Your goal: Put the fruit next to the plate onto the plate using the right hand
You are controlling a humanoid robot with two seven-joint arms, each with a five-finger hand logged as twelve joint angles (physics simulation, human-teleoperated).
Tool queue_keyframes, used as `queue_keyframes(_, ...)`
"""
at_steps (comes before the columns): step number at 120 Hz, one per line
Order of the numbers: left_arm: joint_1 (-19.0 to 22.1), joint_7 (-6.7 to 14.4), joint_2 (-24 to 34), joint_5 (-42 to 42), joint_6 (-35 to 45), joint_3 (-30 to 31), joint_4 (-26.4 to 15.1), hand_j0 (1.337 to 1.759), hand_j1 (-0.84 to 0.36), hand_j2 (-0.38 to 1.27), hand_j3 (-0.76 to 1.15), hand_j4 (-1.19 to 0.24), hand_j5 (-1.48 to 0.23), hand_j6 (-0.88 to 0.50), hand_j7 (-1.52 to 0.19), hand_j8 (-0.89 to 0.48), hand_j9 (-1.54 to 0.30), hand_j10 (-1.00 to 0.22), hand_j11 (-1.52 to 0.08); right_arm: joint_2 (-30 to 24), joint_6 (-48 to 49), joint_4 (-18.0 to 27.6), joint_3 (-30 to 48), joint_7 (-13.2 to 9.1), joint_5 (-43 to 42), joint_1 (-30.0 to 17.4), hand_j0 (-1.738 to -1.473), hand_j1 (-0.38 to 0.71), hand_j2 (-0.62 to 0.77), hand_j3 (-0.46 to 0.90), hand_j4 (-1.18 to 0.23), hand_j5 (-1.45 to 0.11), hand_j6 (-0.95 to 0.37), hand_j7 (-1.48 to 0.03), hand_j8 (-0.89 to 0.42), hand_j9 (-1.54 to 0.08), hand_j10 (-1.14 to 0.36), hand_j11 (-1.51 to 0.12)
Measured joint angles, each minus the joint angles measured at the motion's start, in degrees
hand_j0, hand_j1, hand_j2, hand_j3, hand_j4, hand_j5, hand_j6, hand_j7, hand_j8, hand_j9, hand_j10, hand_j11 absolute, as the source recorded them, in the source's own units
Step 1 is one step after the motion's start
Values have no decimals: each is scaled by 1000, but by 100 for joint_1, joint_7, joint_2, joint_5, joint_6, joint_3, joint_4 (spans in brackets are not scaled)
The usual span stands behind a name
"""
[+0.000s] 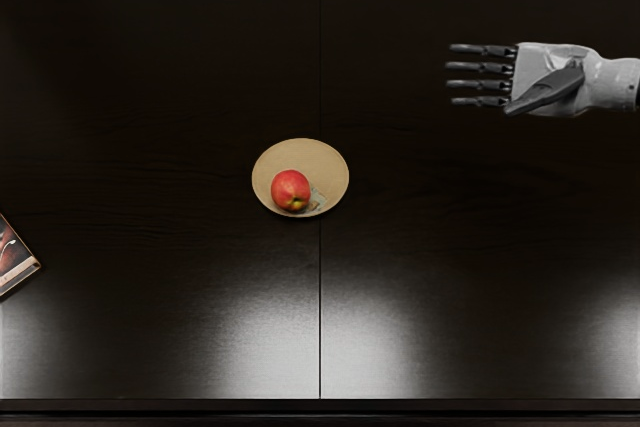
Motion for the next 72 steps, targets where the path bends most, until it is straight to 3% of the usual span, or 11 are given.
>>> queue_keyframes(39,0,2,0,0,0,0,1,1658,69,47,0,-233,-303,-233,-303,-233,-303,-233,-303,-164,0,62,5,0,112,-126,-1658,-304,-7,0,-34,-48,-33,-48,-34,-48,-35,-48)
queue_keyframes(72,8,2,0,0,0,-5,1,1658,69,47,0,-233,-303,-233,-303,-233,-303,-233,-303,-738,1,849,39,7,232,-142,-1658,-305,-7,0,-33,-47,-32,-48,-33,-47,-34,-47)
